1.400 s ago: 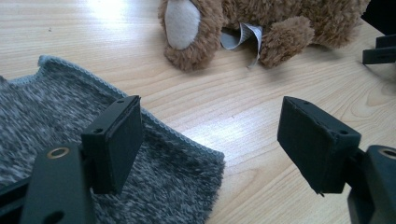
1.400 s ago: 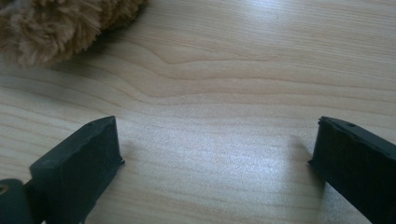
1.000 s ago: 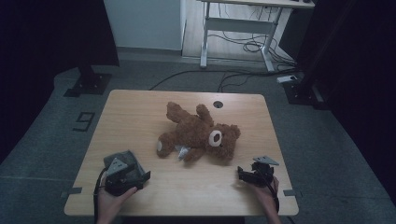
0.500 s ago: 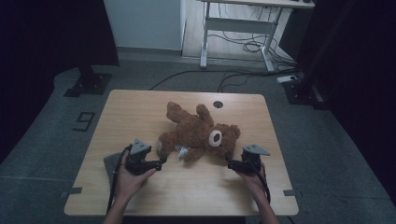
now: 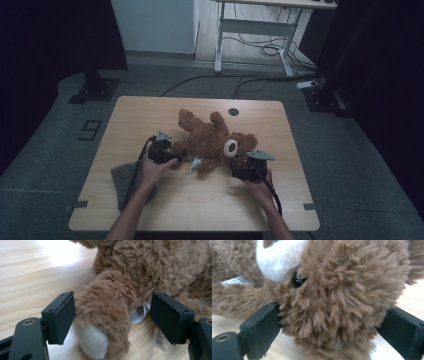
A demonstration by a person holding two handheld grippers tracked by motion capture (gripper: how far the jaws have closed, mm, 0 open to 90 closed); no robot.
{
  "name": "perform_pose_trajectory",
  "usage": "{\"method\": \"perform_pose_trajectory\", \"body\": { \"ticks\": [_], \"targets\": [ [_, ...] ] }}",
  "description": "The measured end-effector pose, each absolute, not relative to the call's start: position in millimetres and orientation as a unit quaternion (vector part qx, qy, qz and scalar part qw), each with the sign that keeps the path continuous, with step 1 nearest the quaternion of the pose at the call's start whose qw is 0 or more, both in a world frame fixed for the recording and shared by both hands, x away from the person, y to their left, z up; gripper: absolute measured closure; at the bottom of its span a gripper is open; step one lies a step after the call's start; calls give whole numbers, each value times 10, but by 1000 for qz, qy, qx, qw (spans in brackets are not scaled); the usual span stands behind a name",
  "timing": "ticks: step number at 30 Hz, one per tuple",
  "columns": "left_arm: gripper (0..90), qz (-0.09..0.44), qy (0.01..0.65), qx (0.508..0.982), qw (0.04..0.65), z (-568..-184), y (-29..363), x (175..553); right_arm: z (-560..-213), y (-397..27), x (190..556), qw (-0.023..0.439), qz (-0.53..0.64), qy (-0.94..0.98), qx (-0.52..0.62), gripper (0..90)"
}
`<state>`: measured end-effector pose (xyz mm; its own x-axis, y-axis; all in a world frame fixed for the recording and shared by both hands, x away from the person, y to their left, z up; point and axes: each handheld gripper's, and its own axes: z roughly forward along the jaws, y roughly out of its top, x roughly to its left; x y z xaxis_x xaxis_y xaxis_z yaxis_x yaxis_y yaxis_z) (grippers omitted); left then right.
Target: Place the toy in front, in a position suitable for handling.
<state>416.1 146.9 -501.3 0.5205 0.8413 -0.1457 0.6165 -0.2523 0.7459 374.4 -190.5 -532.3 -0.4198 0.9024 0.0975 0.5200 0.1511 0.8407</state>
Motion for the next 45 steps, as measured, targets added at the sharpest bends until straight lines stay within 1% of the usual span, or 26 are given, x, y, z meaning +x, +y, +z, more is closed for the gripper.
{"method": "perform_pose_trajectory", "body": {
  "ticks": [2,5,6,9,11,14,15,16,18,20,22,23,24,25,26,28,30,32,34,35,40,45],
  "targets": [
    [203,146,468,783,382,-5039,1444,4194,-5333,-1896,3775,224,425,726,492,67],
    [200,140,472,787,371,-5106,1404,4263,-5364,-1891,3836,213,424,727,496,41],
    [200,147,467,794,360,-5143,1359,4278,-5377,-1891,3844,209,423,728,497,41],
    [215,157,466,799,347,-5174,1320,4280,-5390,-1899,3851,205,422,729,498,44],
    [257,157,469,801,336,-5208,1297,4293,-5401,-1908,3862,198,425,728,501,50],
    [317,157,474,806,317,-5287,1263,4304,-5423,-1916,3875,194,423,734,495,99],
    [343,157,474,806,317,-5287,1263,4304,-5423,-1916,3875,194,423,734,495,99],
    [343,159,472,809,313,-5305,1254,4297,-5422,-1918,3872,195,422,735,494,121],
    [387,167,468,809,314,-5324,1255,4282,-5422,-1920,3872,198,420,737,492,144],
    [442,162,468,808,319,-5324,1275,4274,-5427,-1919,3871,201,418,738,490,200],
    [471,158,469,807,322,-5318,1282,4264,-5425,-1922,3874,200,420,735,492,236],
    [489,158,469,807,322,-5318,1282,4264,-5425,-1922,3874,200,420,735,492,236],
    [502,157,468,808,322,-5313,1284,4255,-5422,-1923,3871,201,422,735,491,278],
    [516,157,468,808,322,-5313,1284,4255,-5422,-1923,3871,201,422,735,491,278],
    [516,156,467,808,323,-5309,1286,4251,-5421,-1924,3869,202,422,735,490,299],
    [548,157,466,808,325,-5302,1291,4248,-5414,-1934,3865,205,424,737,486,367],
    [557,159,466,807,327,-5295,1289,4241,-5413,-1935,3862,206,425,737,484,385],
    [605,162,465,806,329,-5278,1280,4220,-5407,-1942,3855,210,427,737,480,447],
    [624,162,462,804,337,-5237,1286,4185,-5404,-1950,3853,213,429,736,479,475],
    [632,162,462,804,337,-5237,1286,4185,-5404,-1950,3853,213,429,736,479,475],
    [649,163,450,805,350,-5095,1312,4099,-5392,-1972,3844,220,442,727,477,524],
    [651,173,435,808,357,-4960,1324,3969,-5364,-1995,3834,213,453,725,473,536]
  ]
}}
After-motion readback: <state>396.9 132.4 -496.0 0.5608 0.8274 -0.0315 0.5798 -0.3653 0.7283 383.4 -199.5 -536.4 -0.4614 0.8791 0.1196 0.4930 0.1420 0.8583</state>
